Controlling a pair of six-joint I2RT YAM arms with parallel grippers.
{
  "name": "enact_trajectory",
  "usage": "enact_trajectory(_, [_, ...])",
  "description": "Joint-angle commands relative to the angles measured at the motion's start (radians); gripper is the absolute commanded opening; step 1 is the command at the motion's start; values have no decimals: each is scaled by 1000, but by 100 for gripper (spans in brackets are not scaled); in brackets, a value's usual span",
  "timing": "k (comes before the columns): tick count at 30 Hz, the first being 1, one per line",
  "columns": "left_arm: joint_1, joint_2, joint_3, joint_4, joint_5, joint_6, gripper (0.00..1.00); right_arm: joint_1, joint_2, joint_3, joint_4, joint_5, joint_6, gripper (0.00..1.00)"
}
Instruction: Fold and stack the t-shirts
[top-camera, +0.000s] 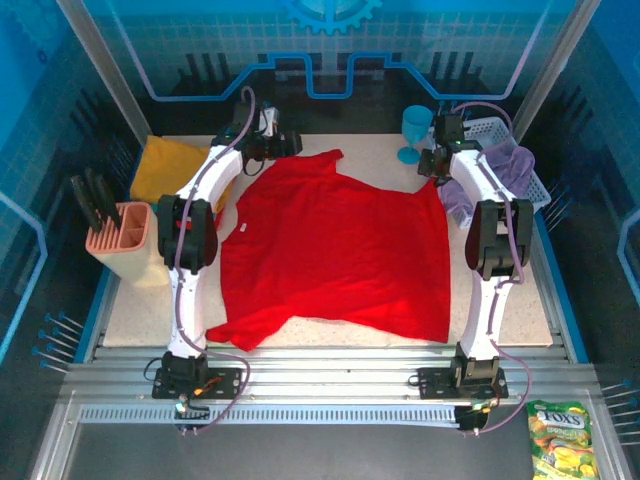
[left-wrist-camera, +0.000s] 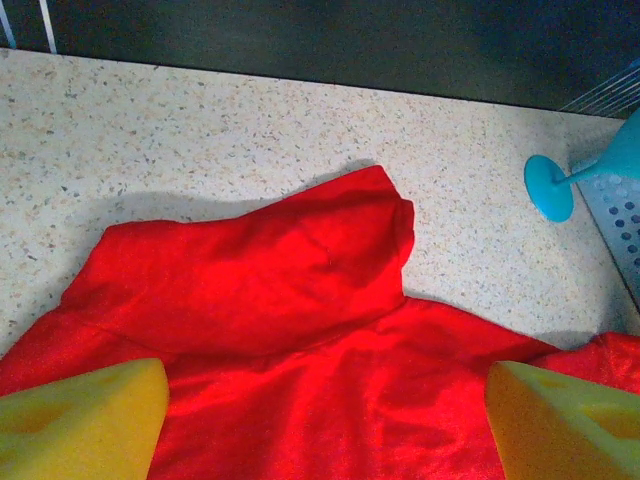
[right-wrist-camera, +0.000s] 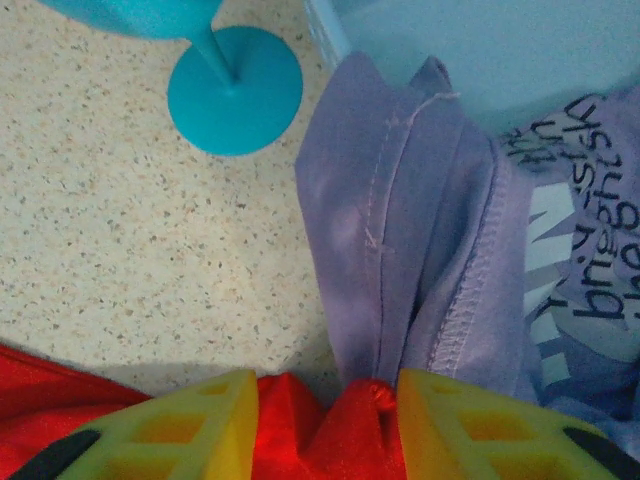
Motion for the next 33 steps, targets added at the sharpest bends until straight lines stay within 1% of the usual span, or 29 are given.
enact_trajectory(1, [2, 41, 59, -18, 0, 29, 83, -12, 22, 1, -33, -5, -12, 40])
enact_trajectory(9, [6, 126, 146, -77, -51, 45, 83, -7, 46, 26, -57, 13, -22, 37])
enact_trajectory(14, [15, 177, 183, -133, -168, 45, 82, -1, 44, 15, -59, 33, -29, 31])
enact_trajectory(15, [19, 189, 187, -140, -189, 38, 82, 0, 38, 7, -50, 39, -32, 29])
enact_trajectory(18, [35, 230, 222, -171, -227, 31, 83, 2, 23, -9, -29, 46, -40, 18])
enact_trajectory(21, [41, 287, 311, -233, -233, 42, 84, 4, 18, -6, -28, 54, -40, 10])
enact_trajectory(23, [40, 320, 372, -273, -231, 41, 86, 7, 10, -10, -21, 52, -40, 4])
enact_trajectory(24, [40, 330, 389, -287, -231, 33, 86, 8, 2, -14, -16, 42, -43, 0])
enact_trajectory(29, [40, 346, 409, -336, -240, -45, 86, 21, -49, -58, 51, -17, -68, 0])
enact_trajectory(31, [40, 369, 443, -394, -223, -91, 86, 28, -60, -62, 58, -47, -81, 0])
enact_trajectory(33, [34, 383, 457, -435, -230, -114, 85, 33, -78, -78, 73, -63, -89, 0])
